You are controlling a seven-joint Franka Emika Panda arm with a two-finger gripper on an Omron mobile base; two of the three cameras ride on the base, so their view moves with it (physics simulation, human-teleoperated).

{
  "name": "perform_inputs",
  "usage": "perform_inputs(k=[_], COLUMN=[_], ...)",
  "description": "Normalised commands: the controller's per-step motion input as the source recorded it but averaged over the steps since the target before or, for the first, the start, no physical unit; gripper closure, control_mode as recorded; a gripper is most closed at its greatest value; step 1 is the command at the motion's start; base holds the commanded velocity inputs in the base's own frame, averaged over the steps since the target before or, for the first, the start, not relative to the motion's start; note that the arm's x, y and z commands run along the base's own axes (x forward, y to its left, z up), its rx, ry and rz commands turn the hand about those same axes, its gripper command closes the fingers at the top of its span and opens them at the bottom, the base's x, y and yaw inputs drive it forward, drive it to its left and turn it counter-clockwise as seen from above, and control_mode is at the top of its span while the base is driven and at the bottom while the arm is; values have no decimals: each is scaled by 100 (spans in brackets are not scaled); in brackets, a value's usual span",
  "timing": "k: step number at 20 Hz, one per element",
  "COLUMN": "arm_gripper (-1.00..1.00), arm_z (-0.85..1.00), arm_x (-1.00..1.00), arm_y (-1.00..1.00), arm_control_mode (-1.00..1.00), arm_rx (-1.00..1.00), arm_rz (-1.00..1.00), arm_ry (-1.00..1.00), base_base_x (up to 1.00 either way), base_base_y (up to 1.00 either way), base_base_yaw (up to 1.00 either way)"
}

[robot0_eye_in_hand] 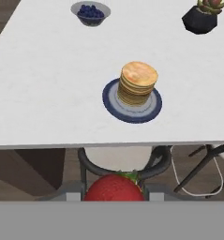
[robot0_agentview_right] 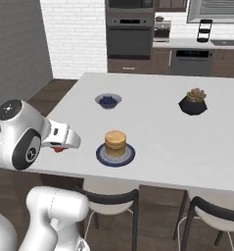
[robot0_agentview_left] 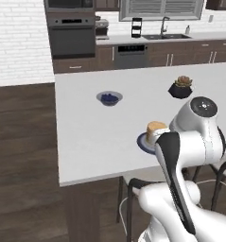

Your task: Take the strawberry from the fridge and place it on top of the pancake, located on the dining counter.

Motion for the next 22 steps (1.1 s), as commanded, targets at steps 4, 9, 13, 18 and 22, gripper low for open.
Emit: perform_inputs(k=[4, 9, 13, 18, 22], arm_gripper=[100, 100, 100, 100, 100], arm_z=[0, 0, 0, 0, 0], arm_x=[0, 0, 0, 0, 0], arm_y=[0, 0, 0, 0, 0], arm_control_mode=[100, 100, 100, 100, 100], arm_rx=[0, 0, 0, 0, 0], arm_rz=[0, 0, 0, 0, 0], arm_ry=[0, 0, 0, 0, 0], base_base_x=[42, 10, 0, 7, 7], base_base_y=[-27, -65, -60, -16, 4], base_base_yaw=[-2, 0, 0, 0, 0])
